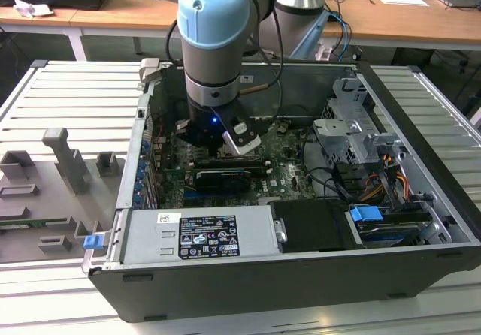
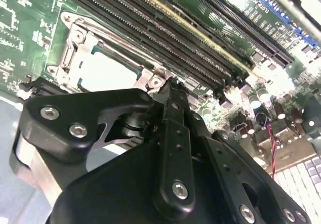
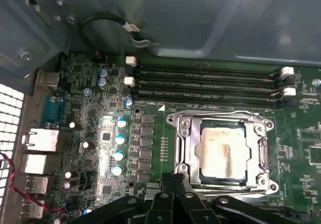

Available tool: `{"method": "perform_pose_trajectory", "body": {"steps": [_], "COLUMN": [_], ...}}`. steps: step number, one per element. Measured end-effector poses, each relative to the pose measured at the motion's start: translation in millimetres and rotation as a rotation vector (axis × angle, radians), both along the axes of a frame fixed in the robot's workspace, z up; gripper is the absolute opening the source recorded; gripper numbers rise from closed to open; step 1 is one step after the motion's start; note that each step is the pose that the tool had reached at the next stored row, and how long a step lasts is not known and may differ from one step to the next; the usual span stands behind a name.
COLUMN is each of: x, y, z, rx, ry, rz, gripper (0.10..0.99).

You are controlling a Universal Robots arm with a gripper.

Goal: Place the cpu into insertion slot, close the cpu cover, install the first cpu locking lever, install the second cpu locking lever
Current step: 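Install the second cpu locking lever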

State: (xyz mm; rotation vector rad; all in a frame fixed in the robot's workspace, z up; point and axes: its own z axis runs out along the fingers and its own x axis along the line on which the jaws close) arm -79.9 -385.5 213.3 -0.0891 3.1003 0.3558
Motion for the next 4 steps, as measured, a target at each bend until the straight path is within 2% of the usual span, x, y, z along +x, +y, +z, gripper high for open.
{"method": "perform_pose_trajectory", "body": {"steps": [4], "x": [0.0], "y": [0.2], "z": [2.3], "rx": [0.0], "ry": [-0.0002], "rz": [0.0], "gripper": [0.106]}}
